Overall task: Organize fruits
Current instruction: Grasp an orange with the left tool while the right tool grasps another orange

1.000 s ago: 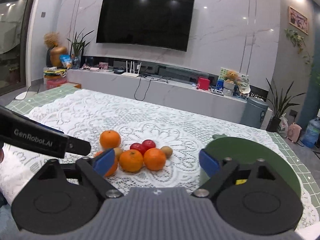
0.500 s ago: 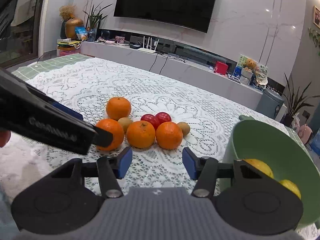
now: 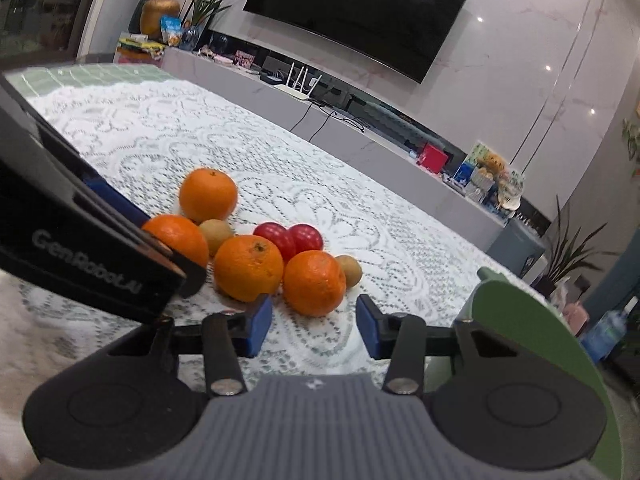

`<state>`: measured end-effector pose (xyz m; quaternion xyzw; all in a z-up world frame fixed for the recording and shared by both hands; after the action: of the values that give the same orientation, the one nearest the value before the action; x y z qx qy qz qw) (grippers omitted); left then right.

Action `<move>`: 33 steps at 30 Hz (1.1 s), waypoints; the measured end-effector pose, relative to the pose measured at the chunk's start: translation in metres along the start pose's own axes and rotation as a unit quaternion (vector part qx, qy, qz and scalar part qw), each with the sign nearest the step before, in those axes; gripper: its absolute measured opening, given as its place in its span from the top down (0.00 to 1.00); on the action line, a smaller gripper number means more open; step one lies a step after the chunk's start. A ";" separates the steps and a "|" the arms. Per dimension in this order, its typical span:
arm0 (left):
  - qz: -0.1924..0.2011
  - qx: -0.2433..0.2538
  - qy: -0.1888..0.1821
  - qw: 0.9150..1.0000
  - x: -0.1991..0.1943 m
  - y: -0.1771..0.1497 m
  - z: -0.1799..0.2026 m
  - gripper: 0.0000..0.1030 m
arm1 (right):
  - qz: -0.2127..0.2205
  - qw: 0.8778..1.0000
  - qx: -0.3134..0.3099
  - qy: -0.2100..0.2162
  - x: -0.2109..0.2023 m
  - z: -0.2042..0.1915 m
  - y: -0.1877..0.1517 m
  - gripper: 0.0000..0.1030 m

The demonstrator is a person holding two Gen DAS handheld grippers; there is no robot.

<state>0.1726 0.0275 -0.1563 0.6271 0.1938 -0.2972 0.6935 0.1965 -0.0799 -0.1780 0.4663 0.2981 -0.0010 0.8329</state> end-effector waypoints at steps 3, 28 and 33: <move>-0.008 0.002 -0.001 1.000 0.004 -0.001 -0.001 0.47 | -0.002 1.000 -0.015 -0.003 0.007 0.000 0.000 0.61; -0.005 -0.028 -0.001 1.000 0.004 0.004 -0.017 0.56 | 0.014 0.999 -0.047 0.006 0.032 -0.003 0.005 0.61; -0.004 -0.044 0.000 0.999 0.004 0.007 -0.024 0.56 | 0.018 0.999 0.016 0.024 0.031 0.006 0.012 0.61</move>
<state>0.1822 0.0504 -0.1567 0.5948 0.2091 -0.2916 0.7193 0.2287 -0.0693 -0.1821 0.4849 0.3090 0.0207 0.8179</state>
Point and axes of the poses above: each gripper's, at about its wrist camera, not at the fingertips, and x roughly the way its jaws point, z to its right, y to its top, the point moved 10 cm from there along x, roughly the way its jaws point, and after that the axes turned 4 degrees about z, right-handed, at the moved point
